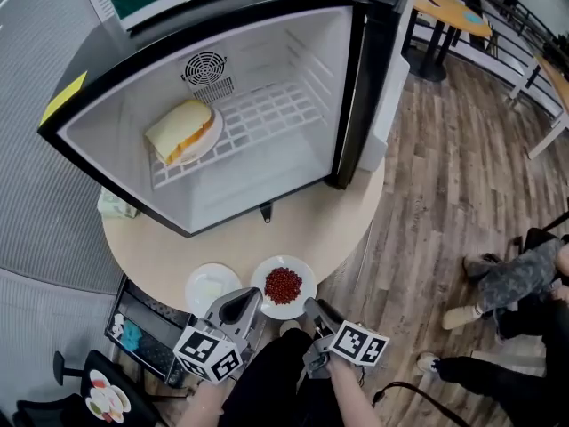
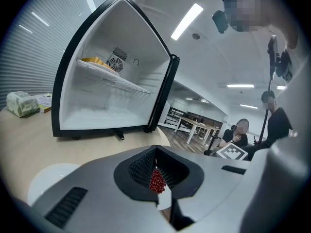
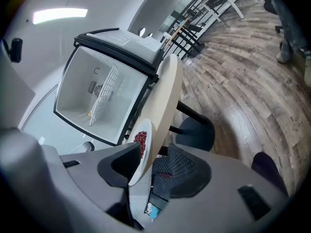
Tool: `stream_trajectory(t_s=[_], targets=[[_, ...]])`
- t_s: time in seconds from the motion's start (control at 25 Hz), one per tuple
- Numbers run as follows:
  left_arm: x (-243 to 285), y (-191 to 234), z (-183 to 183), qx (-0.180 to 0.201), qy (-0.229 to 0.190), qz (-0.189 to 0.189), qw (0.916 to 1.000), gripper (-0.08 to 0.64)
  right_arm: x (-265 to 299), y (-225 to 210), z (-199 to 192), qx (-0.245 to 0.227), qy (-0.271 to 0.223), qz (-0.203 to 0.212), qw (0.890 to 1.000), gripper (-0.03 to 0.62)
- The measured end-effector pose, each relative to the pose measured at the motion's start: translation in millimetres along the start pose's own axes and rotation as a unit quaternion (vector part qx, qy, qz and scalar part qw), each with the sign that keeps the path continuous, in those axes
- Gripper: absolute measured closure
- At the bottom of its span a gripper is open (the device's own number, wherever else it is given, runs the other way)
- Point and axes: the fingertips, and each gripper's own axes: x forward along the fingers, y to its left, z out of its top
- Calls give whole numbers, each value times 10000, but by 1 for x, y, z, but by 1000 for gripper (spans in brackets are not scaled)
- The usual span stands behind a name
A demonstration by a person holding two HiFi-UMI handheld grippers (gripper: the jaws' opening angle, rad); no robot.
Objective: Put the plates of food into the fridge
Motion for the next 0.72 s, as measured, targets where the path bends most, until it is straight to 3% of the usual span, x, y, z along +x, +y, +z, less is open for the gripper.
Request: stream_trajectory(t_s=[0.24,0.36,0.52,0.72], targets=[[0,2,-1,25,20,11,10000,555,13,4,-12,163,309,18,9994,427],[-1,5,0,-5,10,39,10000,555,16,11,-10,190,221,90,9995,542],[-5,8,1,-27,-22,69,10000,555,16,17,-7,689,124,312,9971,567],[-4,8,9,-8,-106,52,9999,555,15,25,-3,642,132,388,9971,575]])
